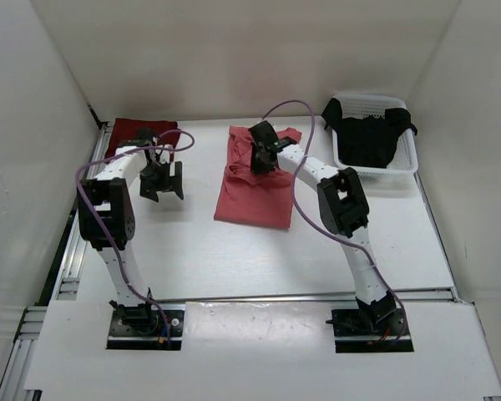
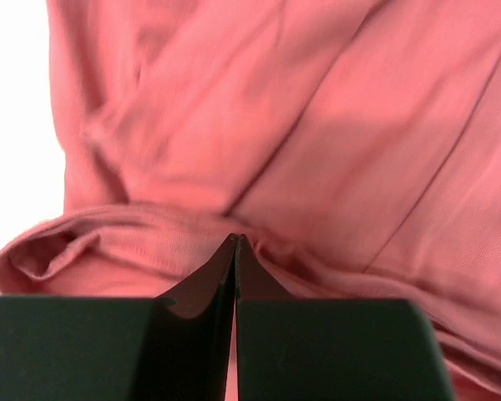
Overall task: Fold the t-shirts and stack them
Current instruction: Fold the folded rectangular tshirt in 1/3 of the way
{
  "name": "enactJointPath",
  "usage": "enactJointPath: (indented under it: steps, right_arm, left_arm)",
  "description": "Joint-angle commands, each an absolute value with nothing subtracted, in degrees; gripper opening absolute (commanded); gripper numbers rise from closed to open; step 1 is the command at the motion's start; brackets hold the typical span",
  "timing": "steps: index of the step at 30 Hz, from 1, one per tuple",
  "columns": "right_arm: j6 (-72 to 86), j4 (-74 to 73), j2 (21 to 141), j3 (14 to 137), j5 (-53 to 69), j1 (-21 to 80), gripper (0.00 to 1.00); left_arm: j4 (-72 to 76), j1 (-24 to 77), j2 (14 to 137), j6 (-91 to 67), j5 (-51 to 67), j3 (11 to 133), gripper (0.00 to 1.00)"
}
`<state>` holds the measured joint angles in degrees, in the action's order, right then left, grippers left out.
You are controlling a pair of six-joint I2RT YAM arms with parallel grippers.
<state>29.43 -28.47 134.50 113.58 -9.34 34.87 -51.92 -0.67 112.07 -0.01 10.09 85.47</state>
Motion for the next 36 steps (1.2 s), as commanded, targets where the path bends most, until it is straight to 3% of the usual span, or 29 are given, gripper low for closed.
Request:
enactJointPath:
  steps: [1,6,14,21,29,36]
  right_arm:
    - [28.4,-29.4,136.4,119.3,-11.3,32.7,0.0]
    - [26.1,-29.4,131.1,119.8,-12.0,32.2,0.0]
    - [24.8,-29.4,117.4,103.1,-8.3,35.4,0.0]
    - [30.4,-26.0,117.1,94.6,-3.9,39.3,0.0]
    - [32.3,-26.0,127.0,104.0,-5.4,39.3,0.0]
    - [32.3,-26.0,135.9,119.9,-4.4,34.5,0.0]
  left_arm:
    - [-51.3,-0.5,108.9,0.0,10.3,84.7,0.98]
    - [-51.3,0.8,108.3,0.0,10.3,84.7,0.98]
    - [-51.3,4.8,108.3,0.0,10.3,84.7,0.96]
    - [-51.3,5.4,109.3,0.0,10.3,86.0,0.96]
    - [-51.3,5.4,109.3,0.0,10.3,84.9,0.96]
    - [-51.9,5.4,109.3,0.0,9.8,84.4,0.96]
